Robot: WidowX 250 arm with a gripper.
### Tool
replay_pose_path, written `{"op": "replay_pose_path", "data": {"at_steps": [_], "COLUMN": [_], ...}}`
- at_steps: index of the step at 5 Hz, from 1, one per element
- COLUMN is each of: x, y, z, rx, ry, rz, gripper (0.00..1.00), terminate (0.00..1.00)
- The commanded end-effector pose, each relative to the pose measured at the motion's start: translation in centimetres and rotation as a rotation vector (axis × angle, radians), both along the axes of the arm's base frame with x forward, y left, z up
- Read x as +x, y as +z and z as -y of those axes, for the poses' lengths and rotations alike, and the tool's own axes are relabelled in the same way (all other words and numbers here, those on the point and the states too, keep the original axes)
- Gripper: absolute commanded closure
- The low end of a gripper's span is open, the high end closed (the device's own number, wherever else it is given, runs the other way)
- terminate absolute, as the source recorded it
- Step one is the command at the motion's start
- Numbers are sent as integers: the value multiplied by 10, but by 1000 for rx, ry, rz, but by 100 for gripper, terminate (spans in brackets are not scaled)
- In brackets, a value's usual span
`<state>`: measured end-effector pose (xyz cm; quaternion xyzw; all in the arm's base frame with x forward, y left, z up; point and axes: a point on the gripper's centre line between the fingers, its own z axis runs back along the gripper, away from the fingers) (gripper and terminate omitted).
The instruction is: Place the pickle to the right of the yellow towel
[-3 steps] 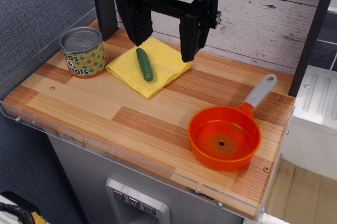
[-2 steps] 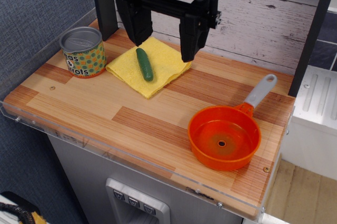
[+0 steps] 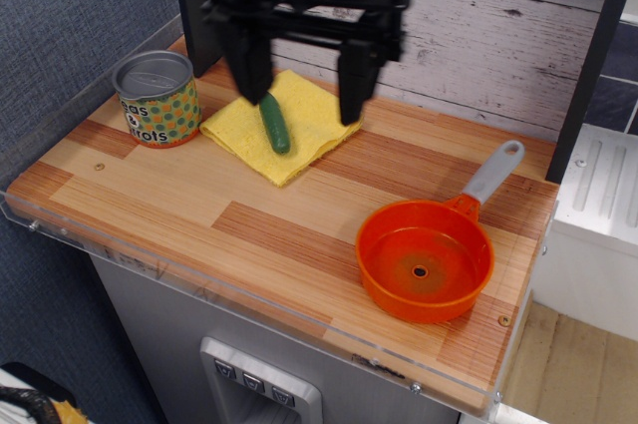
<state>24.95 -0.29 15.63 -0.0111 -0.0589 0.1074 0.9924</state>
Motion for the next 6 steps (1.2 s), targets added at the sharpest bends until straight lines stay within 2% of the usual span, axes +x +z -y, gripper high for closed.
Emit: {"op": "replay_pose_path", "data": {"at_steps": [1,2,3,5,6], "x": [28,50,67,93,99], "y": [-11,-23,-42,-71,-82], "z": [-39,-53,-71,-93,-101], "rx": [-74,-45,-26,6,-1], "ry": [451,504,536,580,578], "rz": [65,106,111,84,74], "gripper": [0,0,0,0,0], "terminate": [0,0,0,0,0]}}
